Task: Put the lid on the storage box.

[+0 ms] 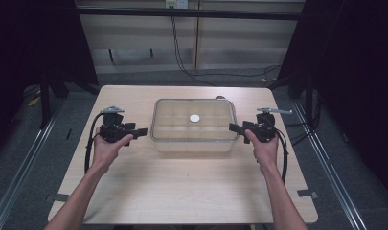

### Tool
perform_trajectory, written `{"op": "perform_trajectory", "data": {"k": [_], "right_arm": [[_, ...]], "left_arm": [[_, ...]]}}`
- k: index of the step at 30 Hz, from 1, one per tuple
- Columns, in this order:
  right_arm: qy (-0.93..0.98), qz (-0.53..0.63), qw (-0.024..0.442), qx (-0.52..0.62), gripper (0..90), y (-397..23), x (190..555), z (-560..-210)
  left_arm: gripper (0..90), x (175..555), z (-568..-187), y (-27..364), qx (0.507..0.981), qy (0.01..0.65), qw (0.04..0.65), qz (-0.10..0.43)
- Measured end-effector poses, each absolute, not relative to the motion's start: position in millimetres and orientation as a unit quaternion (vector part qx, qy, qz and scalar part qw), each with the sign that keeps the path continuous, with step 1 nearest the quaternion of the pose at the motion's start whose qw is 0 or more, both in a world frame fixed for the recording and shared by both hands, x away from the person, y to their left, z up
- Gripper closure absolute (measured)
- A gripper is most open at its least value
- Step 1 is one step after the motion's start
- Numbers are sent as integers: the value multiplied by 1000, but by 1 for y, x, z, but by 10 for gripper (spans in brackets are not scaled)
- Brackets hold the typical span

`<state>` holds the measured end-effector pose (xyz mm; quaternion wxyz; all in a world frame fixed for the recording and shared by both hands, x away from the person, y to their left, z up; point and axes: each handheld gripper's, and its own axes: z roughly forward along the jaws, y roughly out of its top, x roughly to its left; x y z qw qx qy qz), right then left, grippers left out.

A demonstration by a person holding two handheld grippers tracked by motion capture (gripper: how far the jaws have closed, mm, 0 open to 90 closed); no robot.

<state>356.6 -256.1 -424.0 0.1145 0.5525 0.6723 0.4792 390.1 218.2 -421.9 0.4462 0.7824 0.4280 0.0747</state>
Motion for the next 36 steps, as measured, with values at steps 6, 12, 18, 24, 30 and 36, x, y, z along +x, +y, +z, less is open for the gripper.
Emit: {"op": "perform_trajectory", "data": {"k": [6, 12, 18, 24, 30, 36], "right_arm": [[678, 483, 121, 541, 280, -255, 329, -423], [688, 482, 129, 527, 307, -252, 300, -423], [692, 481, 120, 524, 307, -251, 271, -433], [688, 478, 127, 531, 305, -255, 244, -438], [681, 483, 125, 537, 285, -259, 213, -448], [675, 472, 137, 550, 280, -271, 199, -454]], "left_arm": [[351, 367, -426, 224, 785, 420, 449, 76], [357, 339, -431, 231, 794, 409, 442, 82], [357, 312, -438, 239, 795, 408, 441, 85], [349, 285, -440, 251, 790, 408, 451, 76], [349, 261, -451, 264, 792, 416, 441, 75], [349, 249, -462, 278, 784, 438, 435, 72]]}}
